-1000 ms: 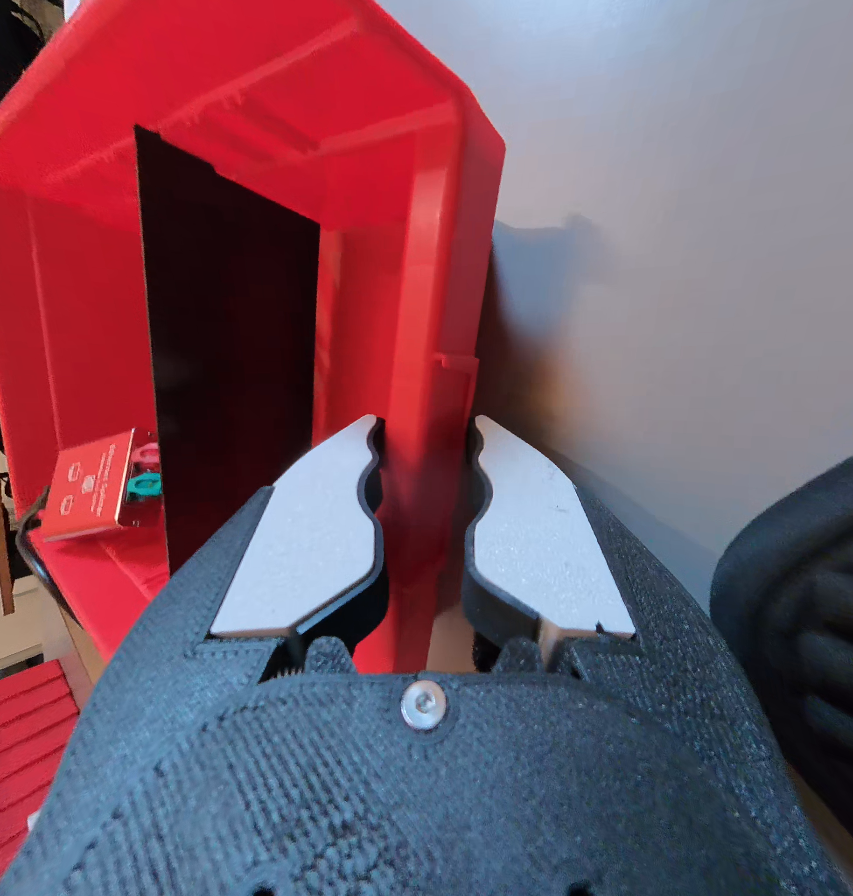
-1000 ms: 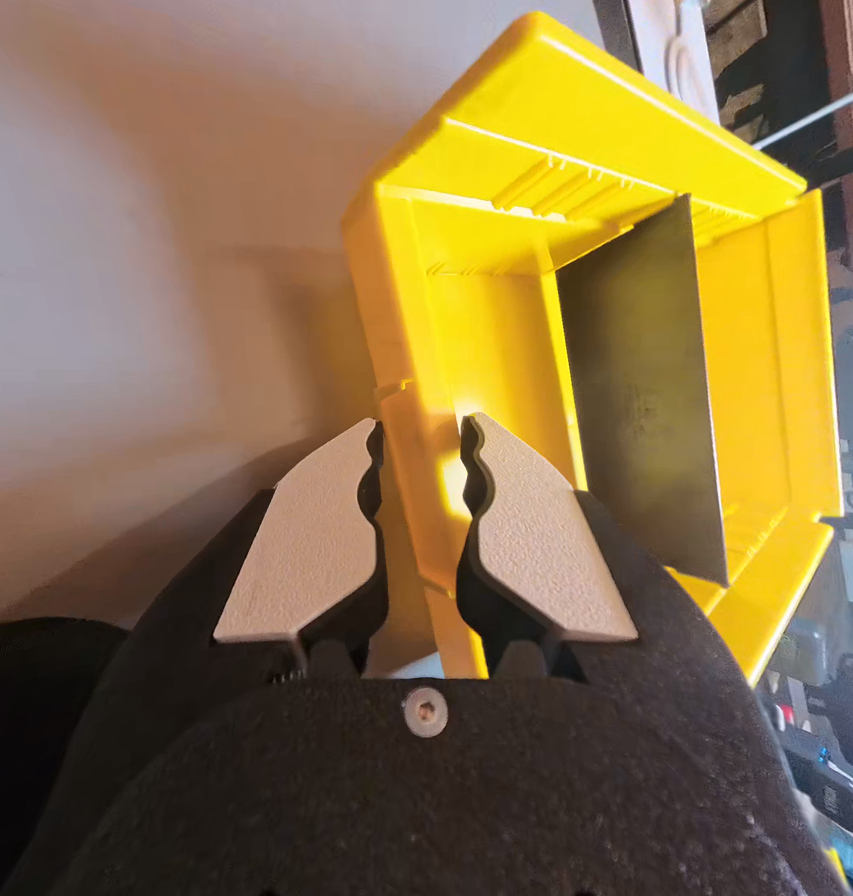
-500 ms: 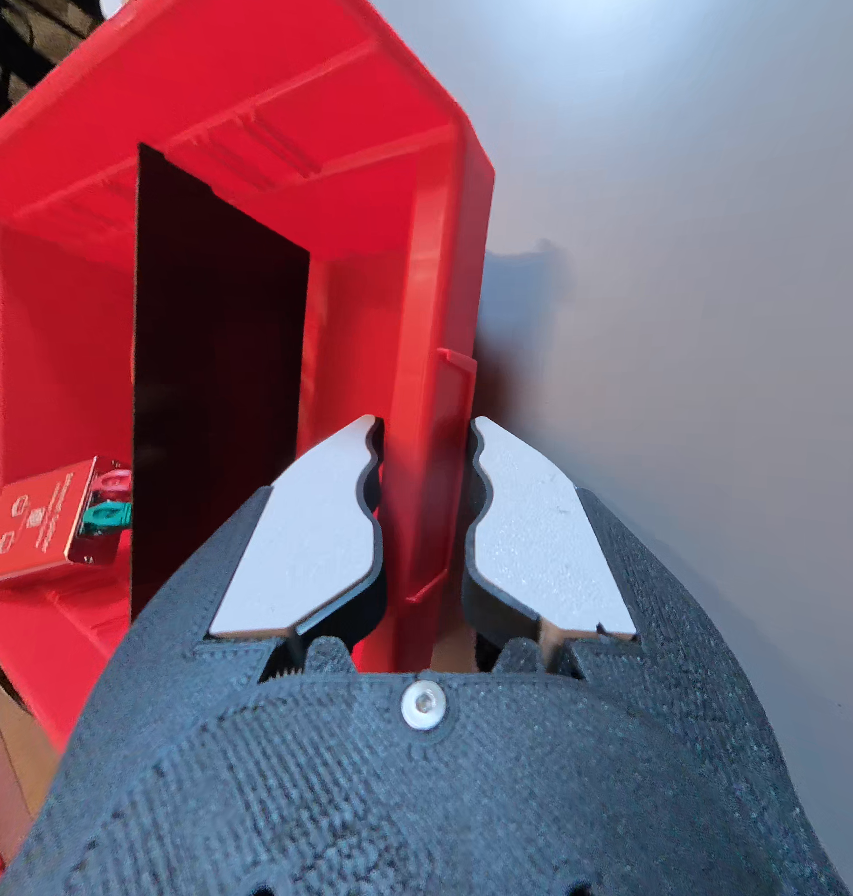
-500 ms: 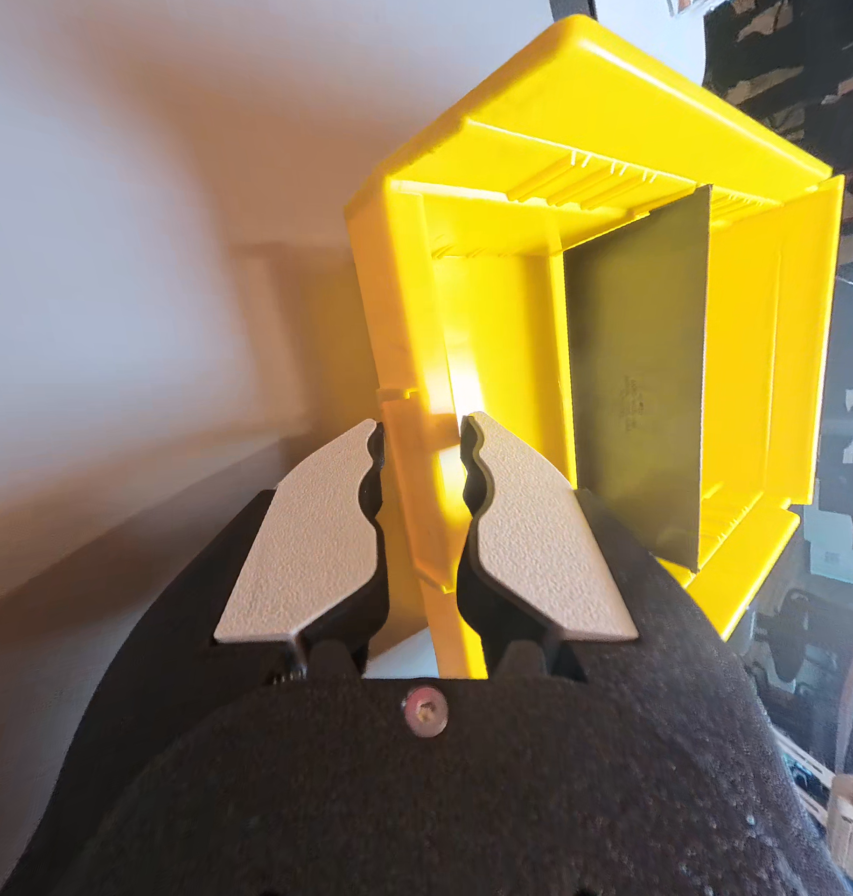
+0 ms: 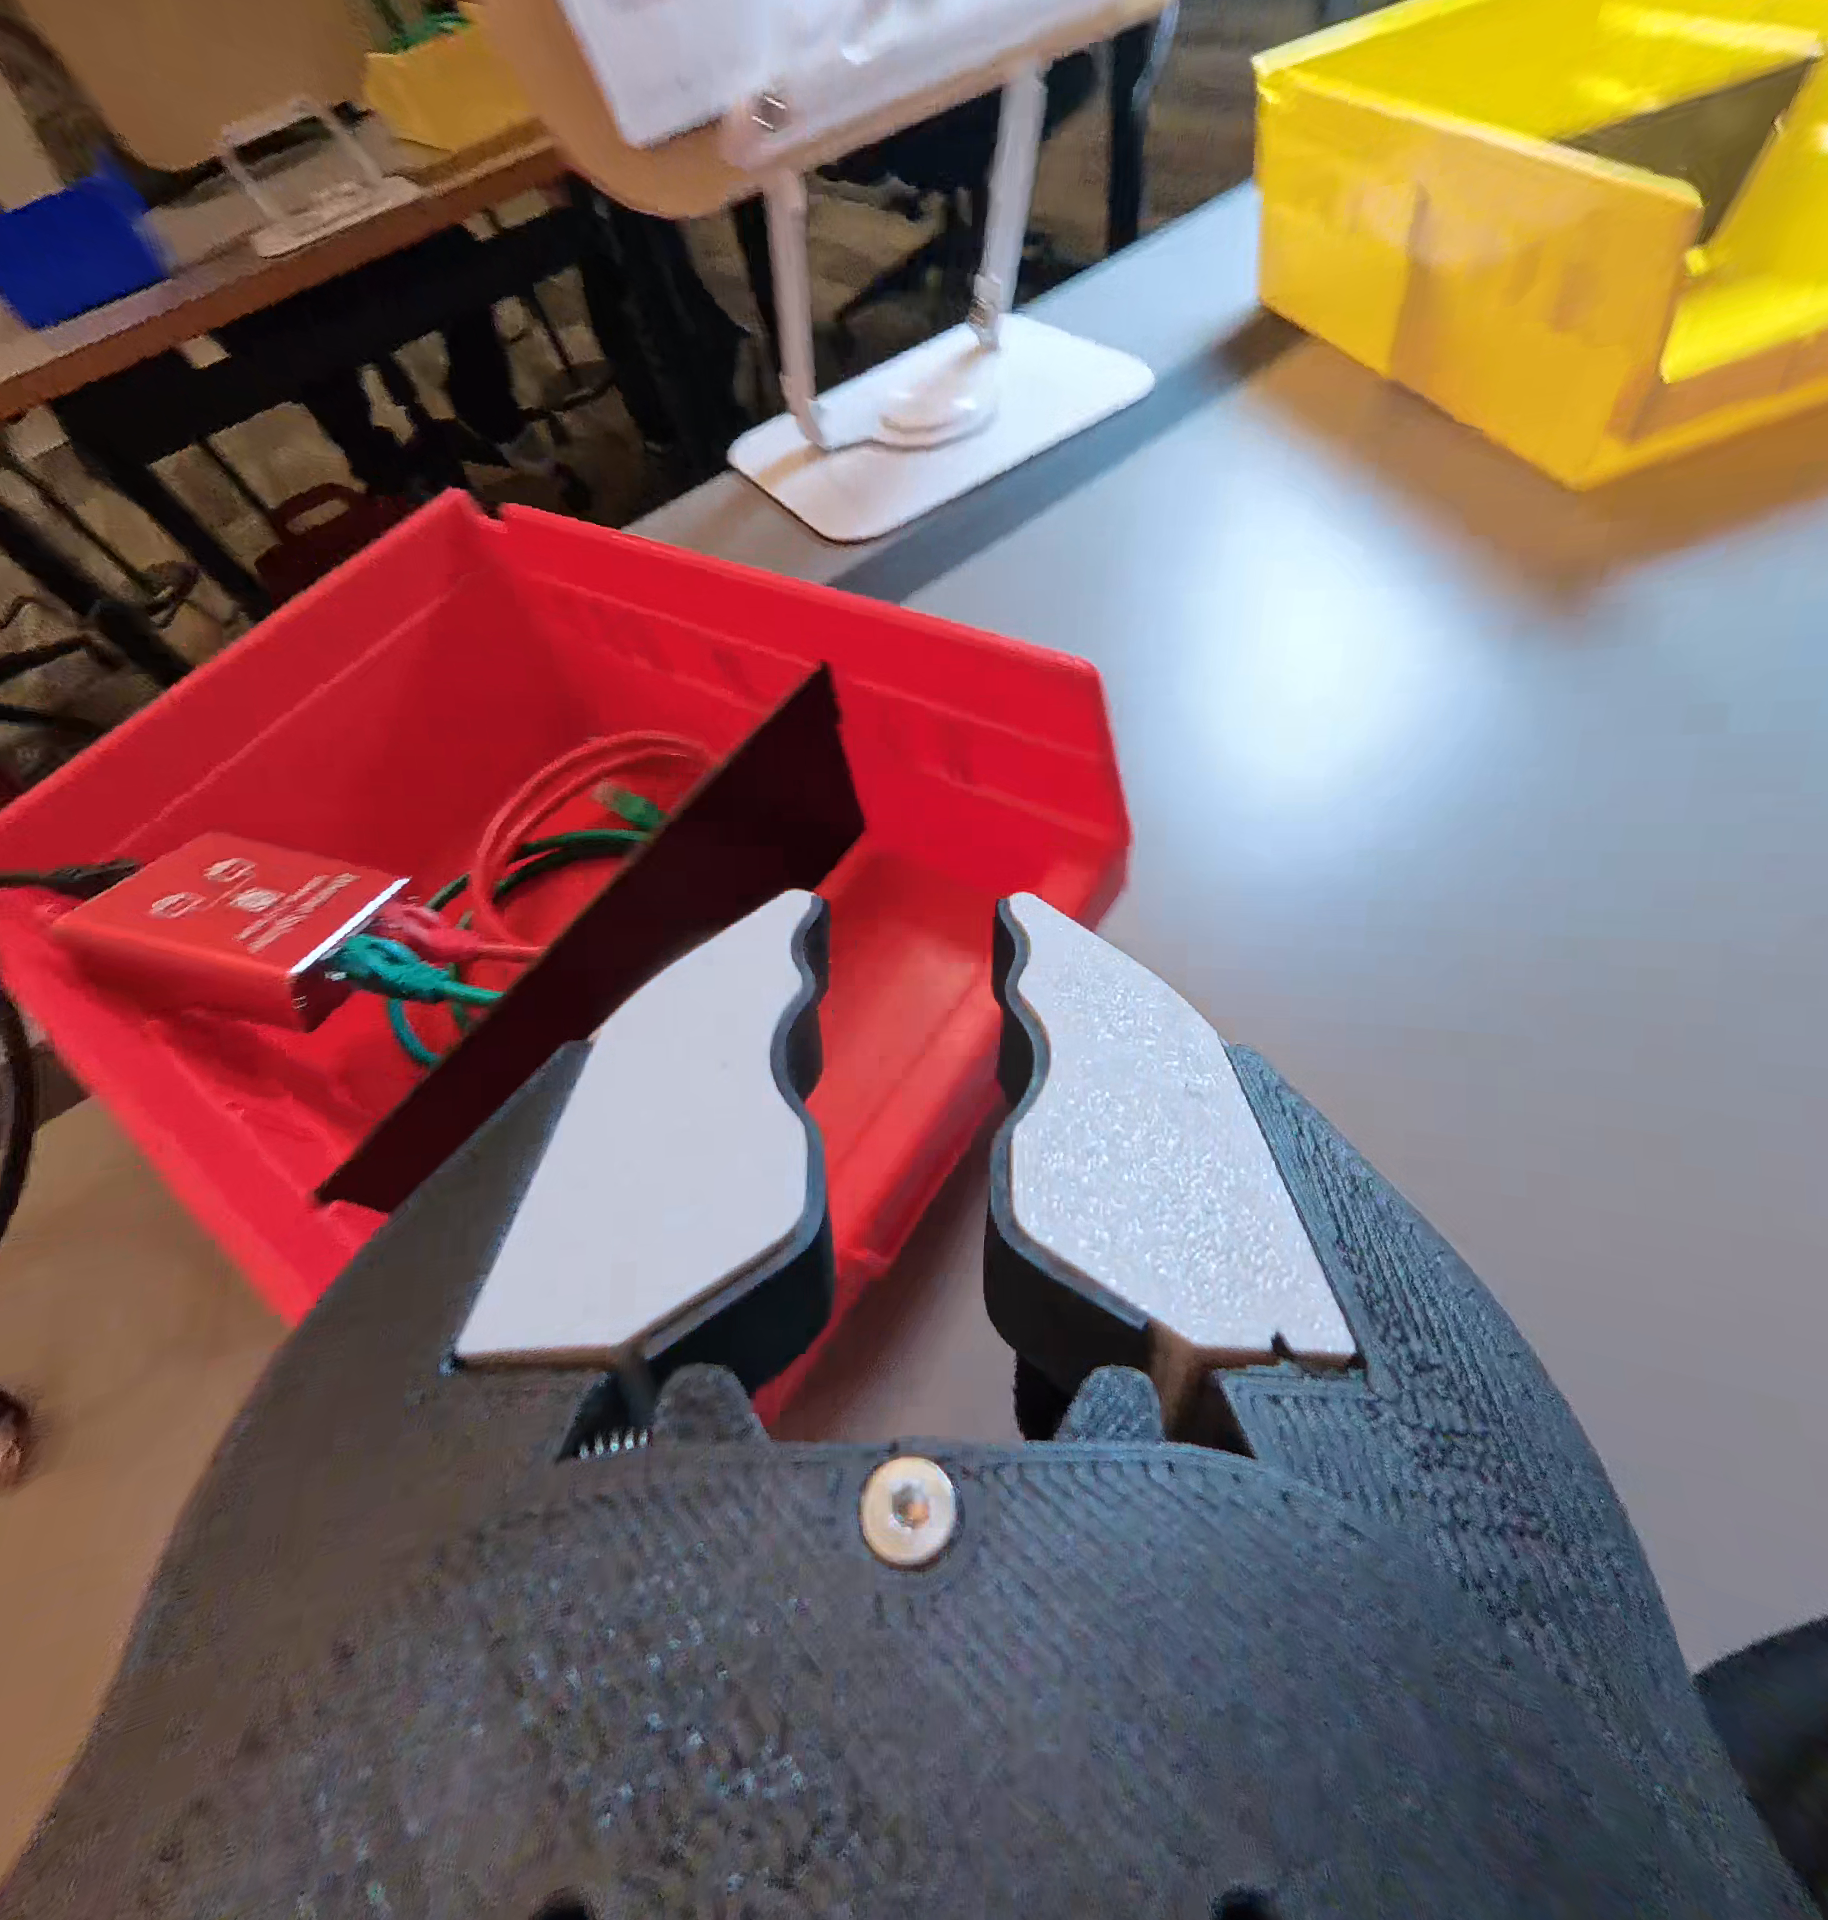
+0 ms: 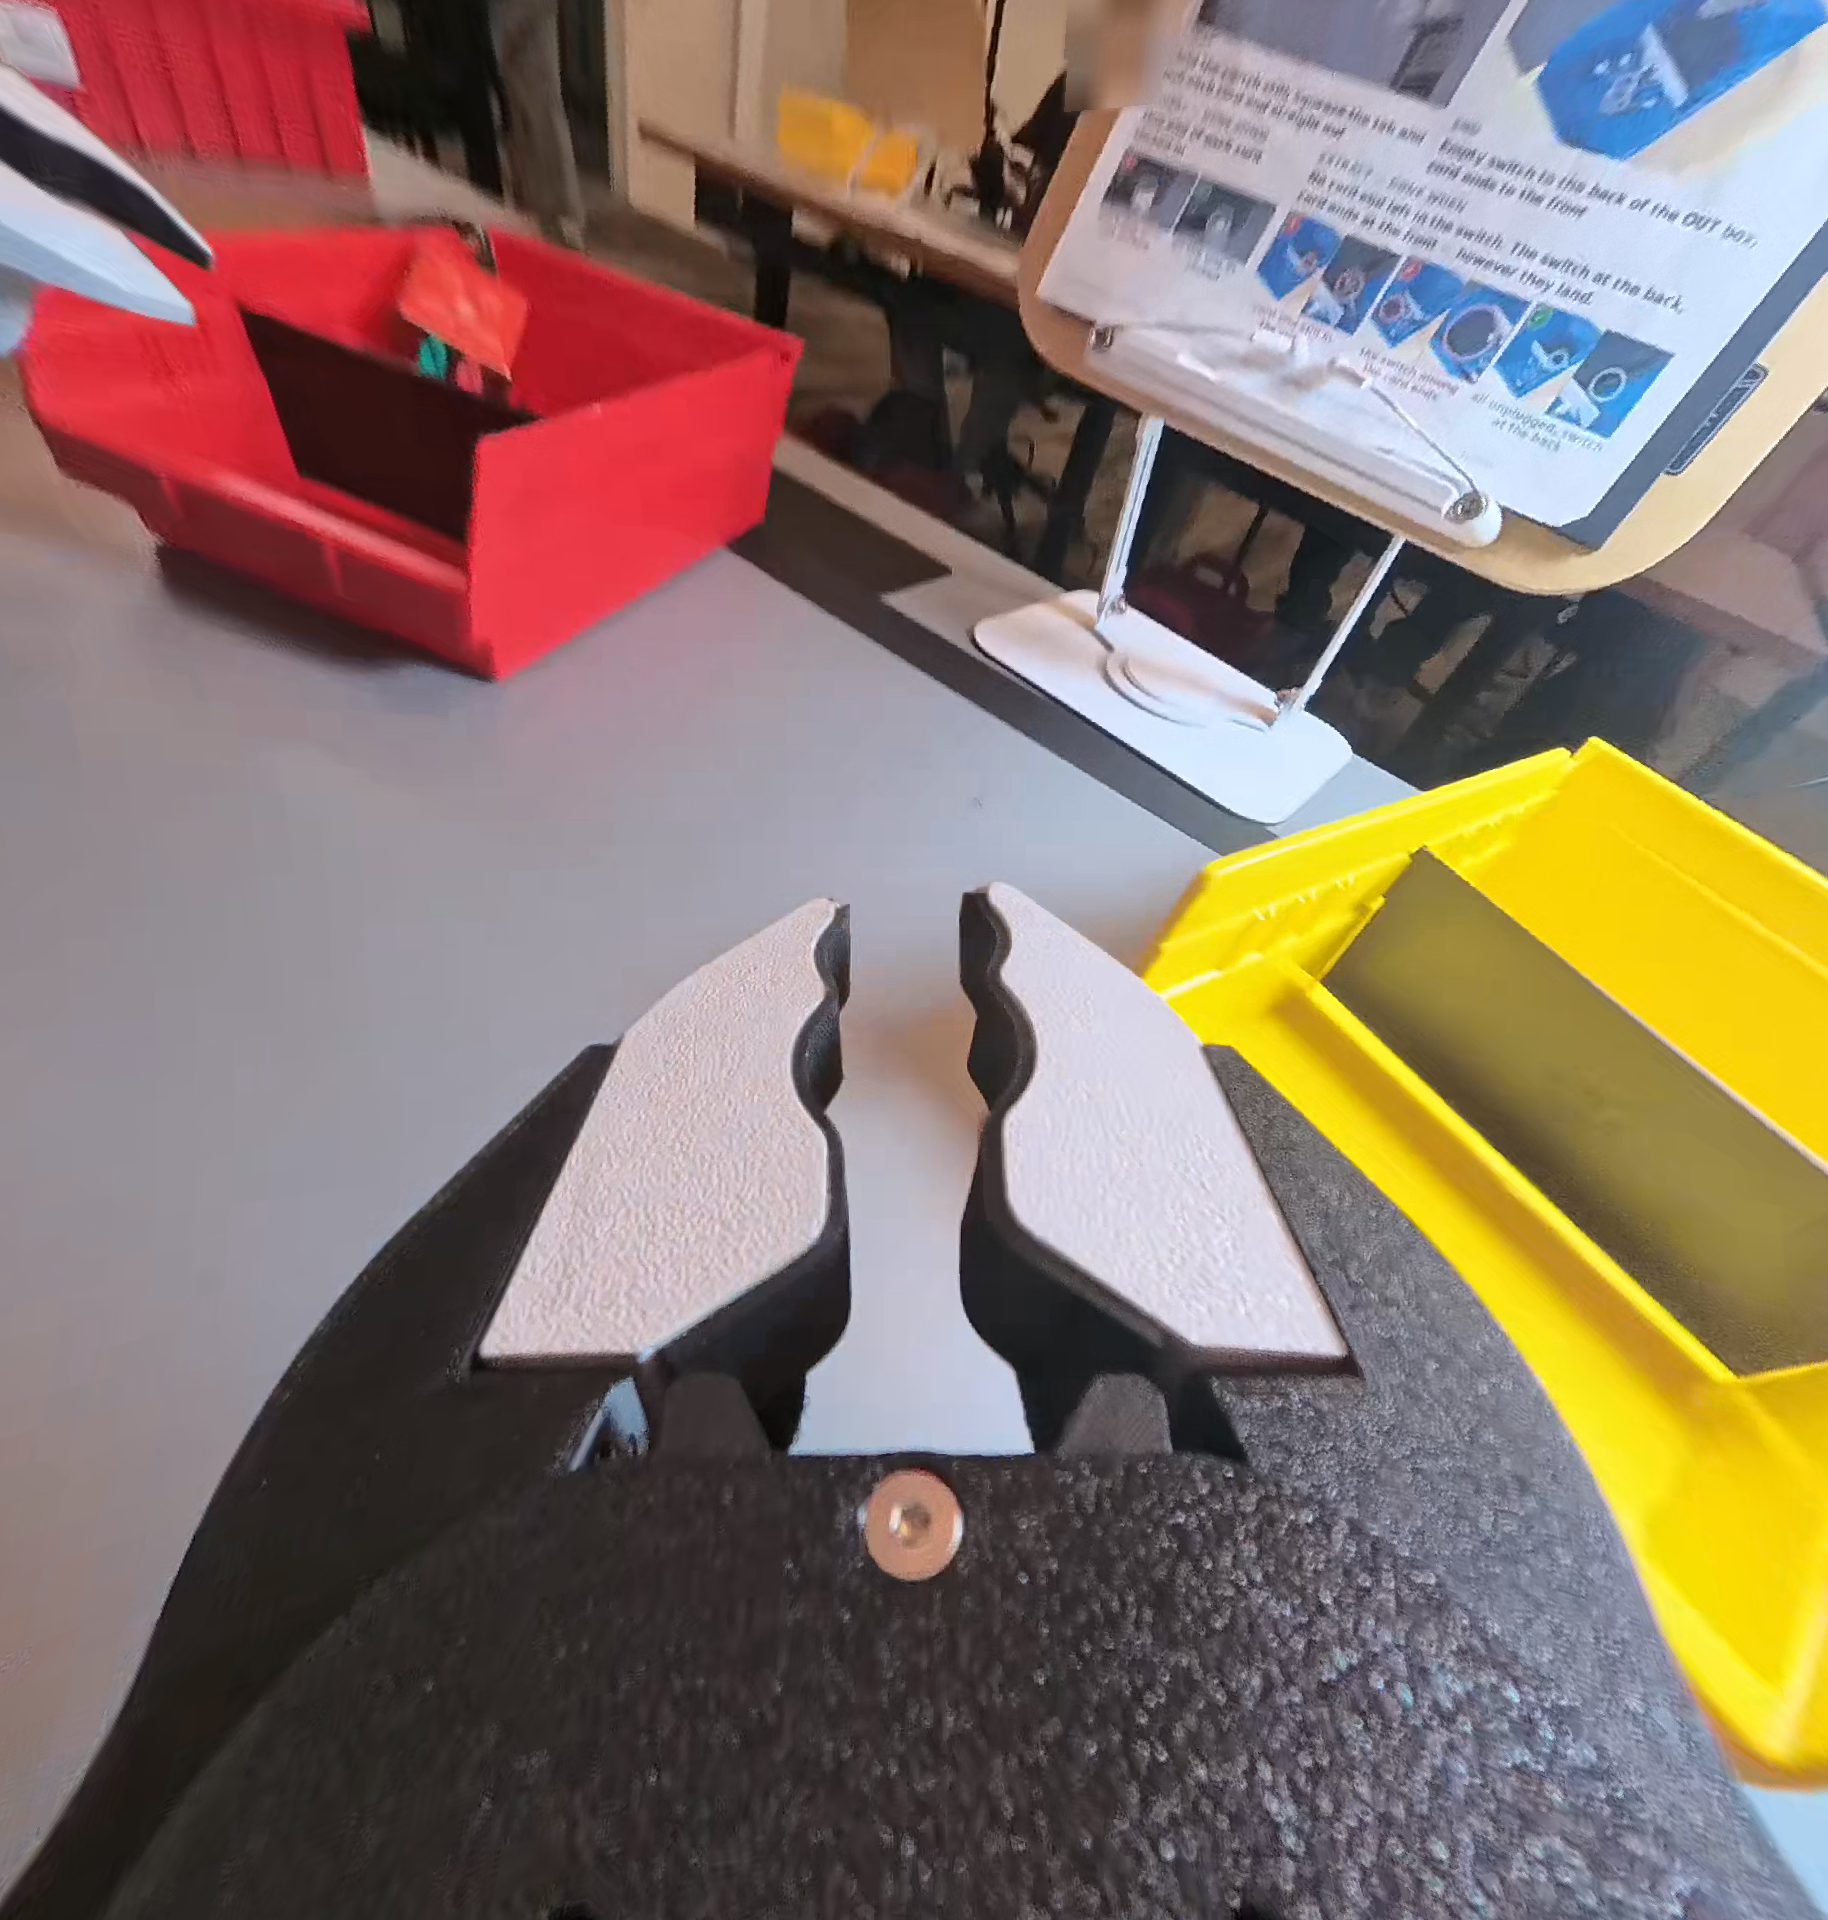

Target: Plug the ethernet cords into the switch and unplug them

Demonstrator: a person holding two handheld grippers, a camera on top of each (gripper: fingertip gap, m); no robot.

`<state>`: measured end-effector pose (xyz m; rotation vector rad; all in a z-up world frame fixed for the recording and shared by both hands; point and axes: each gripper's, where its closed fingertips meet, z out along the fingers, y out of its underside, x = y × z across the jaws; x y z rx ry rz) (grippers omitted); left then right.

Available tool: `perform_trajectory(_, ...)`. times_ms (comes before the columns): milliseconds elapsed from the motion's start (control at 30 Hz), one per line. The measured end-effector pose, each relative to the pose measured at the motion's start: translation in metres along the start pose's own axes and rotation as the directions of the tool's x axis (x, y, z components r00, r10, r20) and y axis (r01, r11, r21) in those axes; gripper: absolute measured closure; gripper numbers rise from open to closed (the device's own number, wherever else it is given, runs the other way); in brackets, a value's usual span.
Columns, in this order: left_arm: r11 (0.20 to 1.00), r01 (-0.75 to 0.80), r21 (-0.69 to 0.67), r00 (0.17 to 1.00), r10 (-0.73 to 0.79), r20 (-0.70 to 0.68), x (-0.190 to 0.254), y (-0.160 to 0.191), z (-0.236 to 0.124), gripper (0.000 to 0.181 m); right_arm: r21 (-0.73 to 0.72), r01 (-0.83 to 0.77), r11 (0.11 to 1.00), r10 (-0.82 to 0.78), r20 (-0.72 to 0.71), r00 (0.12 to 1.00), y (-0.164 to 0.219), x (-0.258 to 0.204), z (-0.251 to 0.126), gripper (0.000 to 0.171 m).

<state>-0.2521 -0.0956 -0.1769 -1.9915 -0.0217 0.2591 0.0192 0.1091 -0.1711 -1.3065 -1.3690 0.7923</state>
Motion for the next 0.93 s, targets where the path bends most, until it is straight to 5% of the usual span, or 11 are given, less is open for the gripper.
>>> perform_trajectory(233,0.962,0.272,-0.010,0.940,-0.263,0.215,-0.100,-0.019,0.002,0.144,0.054,-0.058,0.997,0.059,-0.009,0.998,0.016,-0.011,0.009,0.163)
perform_trajectory(433,0.909,0.256,-0.328,0.940,-0.155,0.304,-0.159,-0.007,0.032,0.128,0.029,0.008,1.000,-0.009,0.012,1.000,0.023,-0.025,0.013,0.163)
perform_trajectory(533,0.856,0.139,-0.497,0.957,0.013,0.289,-0.175,0.004,0.048,0.122,0.025,0.014,1.000,-0.014,0.014,1.000,0.025,-0.025,0.014,0.163)
perform_trajectory(700,0.613,-0.145,-0.776,0.936,0.339,0.093,-0.191,0.032,0.064,0.111,0.004,0.001,1.000,-0.001,0.022,1.000,0.034,-0.020,0.014,0.165)
perform_trajectory(833,0.377,-0.225,-0.899,0.909,0.413,-0.054,-0.204,0.059,0.063,0.105,-0.001,-0.014,1.000,0.014,0.025,1.000,0.036,-0.018,0.015,0.166)
perform_trajectory(933,0.281,-0.247,-0.927,0.906,0.407,-0.118,-0.211,0.075,0.066,0.099,0.000,-0.018,1.000,0.018,0.040,0.999,0.037,-0.020,0.015,0.166)
